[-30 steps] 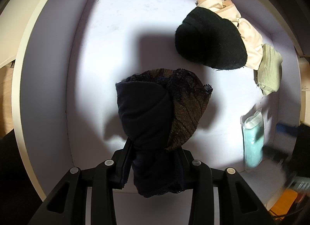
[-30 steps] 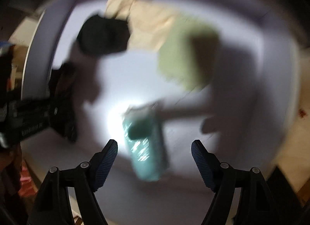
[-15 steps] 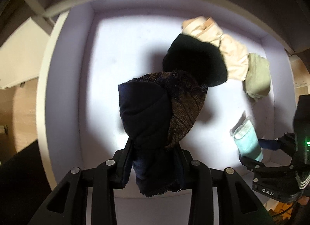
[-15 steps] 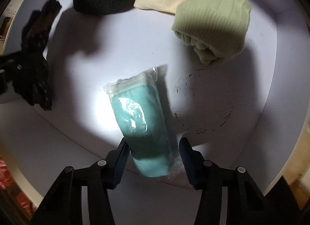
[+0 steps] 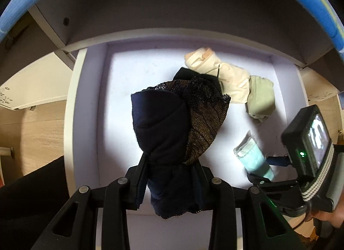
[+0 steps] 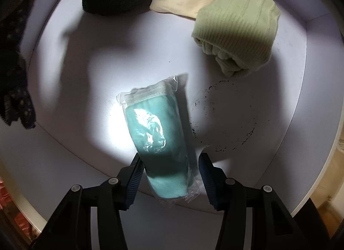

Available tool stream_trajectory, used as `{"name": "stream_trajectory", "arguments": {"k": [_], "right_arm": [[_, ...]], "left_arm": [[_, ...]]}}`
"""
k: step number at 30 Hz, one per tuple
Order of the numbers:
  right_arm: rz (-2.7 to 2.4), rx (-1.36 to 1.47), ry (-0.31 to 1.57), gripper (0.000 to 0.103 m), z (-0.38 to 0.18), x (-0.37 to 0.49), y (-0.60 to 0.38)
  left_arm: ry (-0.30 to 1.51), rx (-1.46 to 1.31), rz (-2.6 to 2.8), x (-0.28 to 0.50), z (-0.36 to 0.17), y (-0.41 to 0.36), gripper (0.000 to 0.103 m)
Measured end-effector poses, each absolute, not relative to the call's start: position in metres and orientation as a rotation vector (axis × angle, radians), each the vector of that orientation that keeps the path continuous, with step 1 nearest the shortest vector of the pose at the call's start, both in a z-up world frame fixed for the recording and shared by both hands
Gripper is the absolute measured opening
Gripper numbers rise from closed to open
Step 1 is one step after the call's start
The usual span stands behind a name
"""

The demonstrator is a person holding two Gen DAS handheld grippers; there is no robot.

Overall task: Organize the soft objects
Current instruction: 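Carry the navy lace garment with the left tool over the gold tray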

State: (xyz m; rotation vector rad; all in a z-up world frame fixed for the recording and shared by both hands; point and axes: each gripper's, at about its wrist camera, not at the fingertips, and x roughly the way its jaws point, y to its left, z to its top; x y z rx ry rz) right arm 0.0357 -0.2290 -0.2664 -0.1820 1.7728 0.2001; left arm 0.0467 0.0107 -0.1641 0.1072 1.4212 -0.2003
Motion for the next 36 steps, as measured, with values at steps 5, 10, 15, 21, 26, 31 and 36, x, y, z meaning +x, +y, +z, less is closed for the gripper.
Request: {"name": "stream_trajectory", "arguments": {"k": [5, 10, 15, 21, 26, 31, 36], "right_arm": [[0.203, -0.179, 1.774, 0.055, -0.262, 0.04, -0.229], [0.205, -0.18, 1.774, 0.055, -0.254, 0.041, -0.229], [0.204, -0.179, 1.776, 0.055, -0.253, 0.042, -0.229], [0.202, -0.171, 1.778, 0.055, -0.253, 0.043, -0.228], [0.201, -0.164, 1.779, 0.055, -0.252, 0.044, -0.228], [0.2, -0.159, 1.779, 0.055, -0.252, 0.046, -0.229], [0.199, -0.155, 1.779, 0.056, -0.251, 0.046, -0.229]], "left_arm": [[1.375, 0.098, -0.207, 0.048, -0.147, 0.022, 0.035], [1.312, 0.13, -0.223, 0.043, -0.126, 0.02, 0.035], [1.25, 0.131, -0.244, 0.04, -0.096, 0.02, 0.035], [1.183, 0.154, -0.249, 0.039, -0.061, 0.016, 0.035], [1.13, 0.174, -0.249, 0.042, -0.031, 0.008, 0.035], [1.08, 0.174, -0.267, 0.048, -0.003, 0.001, 0.035], [1.039, 0.139, -0.286, 0.06, 0.024, 0.0, 0.035]]}}
